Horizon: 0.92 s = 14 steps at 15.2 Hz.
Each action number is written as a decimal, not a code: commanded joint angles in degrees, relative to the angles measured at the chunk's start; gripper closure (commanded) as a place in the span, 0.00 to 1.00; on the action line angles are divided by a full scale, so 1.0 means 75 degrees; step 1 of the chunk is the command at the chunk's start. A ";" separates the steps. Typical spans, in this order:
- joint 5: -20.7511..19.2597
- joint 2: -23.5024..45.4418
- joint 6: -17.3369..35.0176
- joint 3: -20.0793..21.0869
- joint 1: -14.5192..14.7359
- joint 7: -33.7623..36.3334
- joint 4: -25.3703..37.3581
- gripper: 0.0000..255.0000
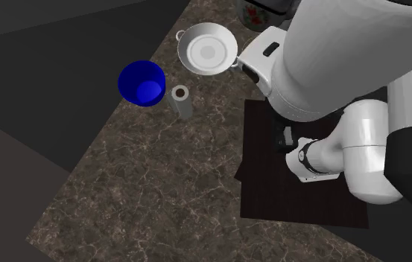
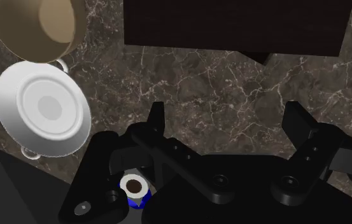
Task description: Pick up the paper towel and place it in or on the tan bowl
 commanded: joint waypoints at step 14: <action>-0.0619 0.3177 0.2869 -0.0897 -0.0183 -0.0856 0.0320 0.00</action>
